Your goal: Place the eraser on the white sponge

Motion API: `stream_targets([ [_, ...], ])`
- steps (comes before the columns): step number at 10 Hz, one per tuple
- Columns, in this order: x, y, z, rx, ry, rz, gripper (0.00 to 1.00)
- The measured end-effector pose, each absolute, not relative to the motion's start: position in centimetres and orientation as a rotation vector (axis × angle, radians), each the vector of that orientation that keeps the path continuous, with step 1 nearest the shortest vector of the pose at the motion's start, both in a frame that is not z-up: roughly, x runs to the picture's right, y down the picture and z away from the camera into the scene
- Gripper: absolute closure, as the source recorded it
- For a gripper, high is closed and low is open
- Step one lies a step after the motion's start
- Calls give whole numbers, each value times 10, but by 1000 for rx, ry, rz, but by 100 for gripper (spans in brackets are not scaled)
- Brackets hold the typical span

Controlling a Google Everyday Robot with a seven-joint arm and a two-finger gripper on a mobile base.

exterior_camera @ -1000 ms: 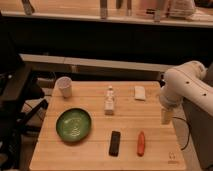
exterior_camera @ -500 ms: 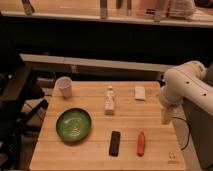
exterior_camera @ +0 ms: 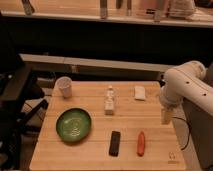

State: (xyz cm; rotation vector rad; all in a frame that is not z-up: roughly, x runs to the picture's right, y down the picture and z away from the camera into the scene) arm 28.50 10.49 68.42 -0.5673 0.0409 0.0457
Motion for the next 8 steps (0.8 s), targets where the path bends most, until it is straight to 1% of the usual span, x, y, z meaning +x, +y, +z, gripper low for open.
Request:
stream_targets([
  [8,282,108,683,-567,45,26,20],
])
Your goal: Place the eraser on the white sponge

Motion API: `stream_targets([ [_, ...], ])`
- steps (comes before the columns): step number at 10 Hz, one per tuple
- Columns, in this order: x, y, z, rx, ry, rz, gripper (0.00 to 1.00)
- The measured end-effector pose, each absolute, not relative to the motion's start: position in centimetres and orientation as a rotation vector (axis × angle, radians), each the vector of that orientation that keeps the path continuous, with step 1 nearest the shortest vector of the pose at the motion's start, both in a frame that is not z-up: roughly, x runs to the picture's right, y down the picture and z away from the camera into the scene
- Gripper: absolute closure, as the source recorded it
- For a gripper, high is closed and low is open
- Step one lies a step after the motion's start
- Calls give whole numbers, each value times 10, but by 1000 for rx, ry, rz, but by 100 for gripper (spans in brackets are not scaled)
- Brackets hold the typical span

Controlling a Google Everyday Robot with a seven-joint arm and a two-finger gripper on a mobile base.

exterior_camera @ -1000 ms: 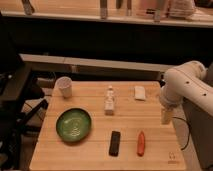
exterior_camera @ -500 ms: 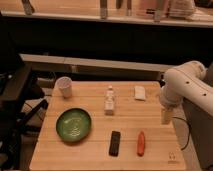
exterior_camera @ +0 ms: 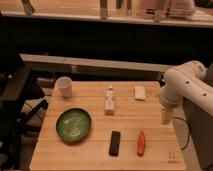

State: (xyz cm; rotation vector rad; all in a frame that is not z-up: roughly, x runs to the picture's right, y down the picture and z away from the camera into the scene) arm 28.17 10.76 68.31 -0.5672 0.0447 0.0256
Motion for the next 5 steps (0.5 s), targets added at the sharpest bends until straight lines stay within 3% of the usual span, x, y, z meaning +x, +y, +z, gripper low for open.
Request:
stream_targets([
  [5,239,120,681,-569,44,-118,20],
])
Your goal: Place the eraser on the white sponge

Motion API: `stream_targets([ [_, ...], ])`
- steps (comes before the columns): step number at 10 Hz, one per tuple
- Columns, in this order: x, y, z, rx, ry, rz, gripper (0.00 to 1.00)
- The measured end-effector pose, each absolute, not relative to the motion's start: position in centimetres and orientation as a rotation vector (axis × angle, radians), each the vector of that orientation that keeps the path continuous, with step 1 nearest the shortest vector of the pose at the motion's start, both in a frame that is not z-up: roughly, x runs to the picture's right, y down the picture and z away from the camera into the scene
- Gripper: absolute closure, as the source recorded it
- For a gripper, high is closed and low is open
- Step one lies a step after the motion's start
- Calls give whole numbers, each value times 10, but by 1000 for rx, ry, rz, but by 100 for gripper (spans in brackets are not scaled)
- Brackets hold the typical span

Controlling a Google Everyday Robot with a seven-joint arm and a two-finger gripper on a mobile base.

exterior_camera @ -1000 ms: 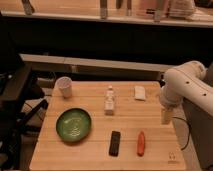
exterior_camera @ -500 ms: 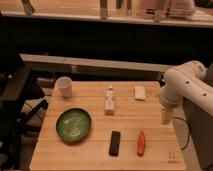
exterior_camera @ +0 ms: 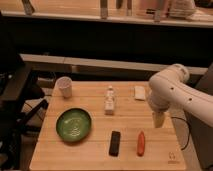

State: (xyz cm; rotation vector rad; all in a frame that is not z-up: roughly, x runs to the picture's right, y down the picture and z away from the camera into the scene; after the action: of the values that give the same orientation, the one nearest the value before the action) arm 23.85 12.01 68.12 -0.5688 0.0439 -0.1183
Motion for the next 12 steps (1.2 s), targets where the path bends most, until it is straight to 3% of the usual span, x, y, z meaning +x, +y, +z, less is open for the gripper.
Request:
stream_targets([
  [12,176,136,695,-557,-22,-468,20],
])
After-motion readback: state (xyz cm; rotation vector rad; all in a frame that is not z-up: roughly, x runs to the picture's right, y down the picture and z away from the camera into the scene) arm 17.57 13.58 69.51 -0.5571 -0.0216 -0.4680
